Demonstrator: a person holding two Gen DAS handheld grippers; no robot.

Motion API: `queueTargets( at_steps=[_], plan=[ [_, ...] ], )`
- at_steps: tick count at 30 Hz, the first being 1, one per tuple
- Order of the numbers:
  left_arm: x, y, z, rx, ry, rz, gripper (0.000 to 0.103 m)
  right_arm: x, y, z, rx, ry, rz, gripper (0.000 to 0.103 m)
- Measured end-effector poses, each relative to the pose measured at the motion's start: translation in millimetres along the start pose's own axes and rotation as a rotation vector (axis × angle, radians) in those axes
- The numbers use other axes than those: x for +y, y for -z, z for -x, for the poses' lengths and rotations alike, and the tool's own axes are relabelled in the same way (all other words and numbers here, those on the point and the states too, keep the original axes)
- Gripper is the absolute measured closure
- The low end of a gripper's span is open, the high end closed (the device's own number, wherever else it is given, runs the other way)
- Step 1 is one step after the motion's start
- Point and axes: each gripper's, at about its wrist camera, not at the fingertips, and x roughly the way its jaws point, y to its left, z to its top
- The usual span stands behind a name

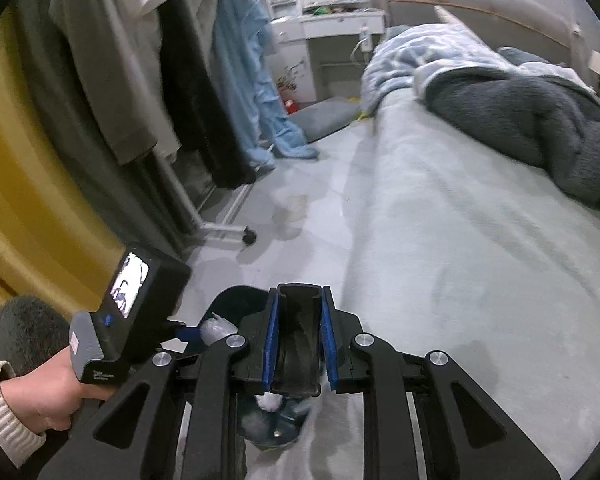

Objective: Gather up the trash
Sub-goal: 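Carry the bubble wrap and rubber piece over the teal bin with both tools, then open the left tool over the bin while the right tool releases the rubber piece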

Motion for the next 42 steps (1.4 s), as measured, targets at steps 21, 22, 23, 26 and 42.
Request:
queueTargets(
  at_steps=[21,22,23,26,42],
  plan=[
    [72,12,35,-0.036,-0.018,0.069,0.009,33,26,-125,0.312,-0.021,0.060,0.083],
    [75,11,40,-0.050,-0.023,0.070,0.009,35,29,-130,0.326,-0.019,0.065,0.083],
    [77,11,44,-0.064,-0.026,0.071,0.009,36,31,-134,0.339,-0.019,0.067,0.083],
    [82,8,60,-0.116,-0.038,0.075,0.009,41,36,-143,0.367,-0.015,0.067,0.080],
    [29,12,183,-0.588,-0.065,-0.002,0.006,26,-10,-55,0.148,0.083,0.023,0.018]
  ],
)
